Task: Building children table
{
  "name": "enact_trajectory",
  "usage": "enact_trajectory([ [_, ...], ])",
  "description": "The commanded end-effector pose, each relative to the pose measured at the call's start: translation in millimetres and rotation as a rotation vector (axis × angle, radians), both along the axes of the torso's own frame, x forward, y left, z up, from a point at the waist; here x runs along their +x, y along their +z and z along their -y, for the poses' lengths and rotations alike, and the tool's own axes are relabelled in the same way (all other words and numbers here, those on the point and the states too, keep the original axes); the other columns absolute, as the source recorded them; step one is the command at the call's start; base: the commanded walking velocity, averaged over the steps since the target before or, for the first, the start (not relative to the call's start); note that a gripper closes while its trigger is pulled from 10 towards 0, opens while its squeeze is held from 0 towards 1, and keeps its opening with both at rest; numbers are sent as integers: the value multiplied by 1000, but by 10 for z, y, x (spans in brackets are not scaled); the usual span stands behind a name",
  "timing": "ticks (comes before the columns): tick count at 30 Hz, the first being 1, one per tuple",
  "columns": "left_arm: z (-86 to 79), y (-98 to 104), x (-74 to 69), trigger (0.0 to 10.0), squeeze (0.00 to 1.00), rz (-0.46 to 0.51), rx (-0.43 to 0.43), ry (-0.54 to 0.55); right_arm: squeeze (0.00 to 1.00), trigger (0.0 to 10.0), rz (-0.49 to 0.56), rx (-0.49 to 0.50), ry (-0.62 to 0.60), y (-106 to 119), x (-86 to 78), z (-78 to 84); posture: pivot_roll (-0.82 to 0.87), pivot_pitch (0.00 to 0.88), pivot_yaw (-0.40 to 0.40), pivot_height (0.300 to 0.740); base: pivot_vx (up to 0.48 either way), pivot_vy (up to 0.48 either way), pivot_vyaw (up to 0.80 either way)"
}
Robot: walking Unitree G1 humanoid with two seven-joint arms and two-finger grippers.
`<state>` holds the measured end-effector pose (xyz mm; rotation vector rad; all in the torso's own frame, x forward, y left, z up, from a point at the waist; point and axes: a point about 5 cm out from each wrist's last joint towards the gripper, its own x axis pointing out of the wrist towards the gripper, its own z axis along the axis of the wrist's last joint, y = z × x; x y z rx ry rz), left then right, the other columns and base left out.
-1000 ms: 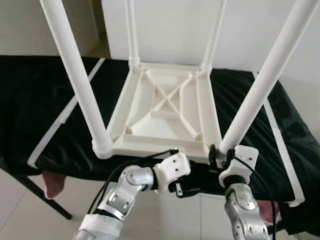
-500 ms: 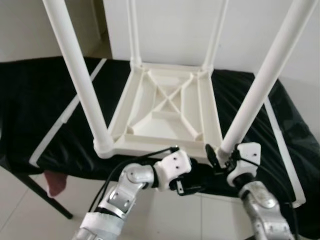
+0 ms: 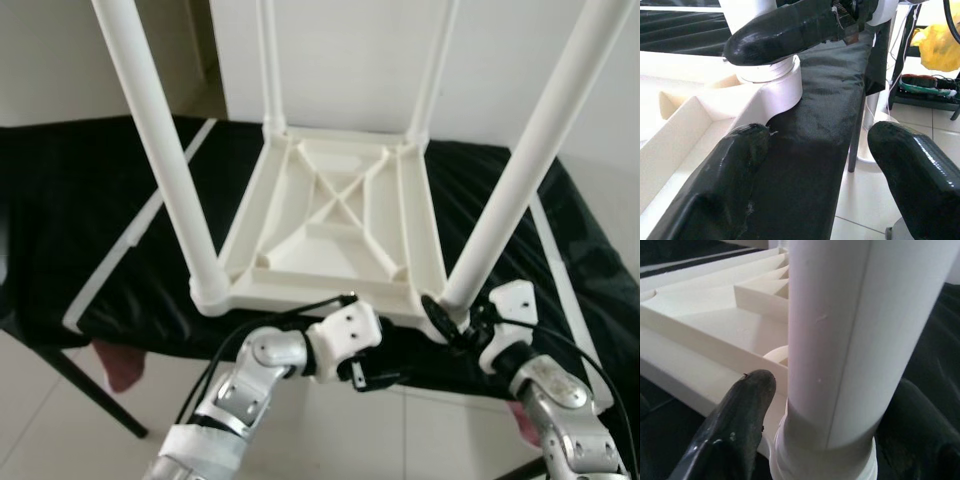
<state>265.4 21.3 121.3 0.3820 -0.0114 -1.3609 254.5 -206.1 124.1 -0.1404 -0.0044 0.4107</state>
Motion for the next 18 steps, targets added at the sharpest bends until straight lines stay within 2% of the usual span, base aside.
enact_trajectory([
  [1, 3, -7, 10, 10000, 0, 25, 3, 42, 0, 0, -20, 2, 17, -52, -19, 3, -25, 0, -5, 740, 0, 0, 0],
  [8, 4, -11, -5, 10000, 0, 22, 4, 37, 0, 0, -34, 13, 19, -75, -36, 17, -27, 0, -1, 740, 0, 0, 0],
  [9, 7, -11, -8, 10000, 0, 21, 3, 36, 0, 10000, -42, 16, 6, -86, -40, 24, -28, 0, -2, 740, 0, 0, 0],
  [16, 9, -12, -12, 10000, 0, 18, 3, 36, 0, 10000, -43, 6, -78, -106, -24, 46, -31, 4, -1, 740, 0, 0, 0],
  [18, 11, -11, -8, 10000, 0, 15, 1, 39, 0, 10000, -56, -2, -168, -151, 4, 47, -31, 7, -3, 740, 0, 0, 0],
])
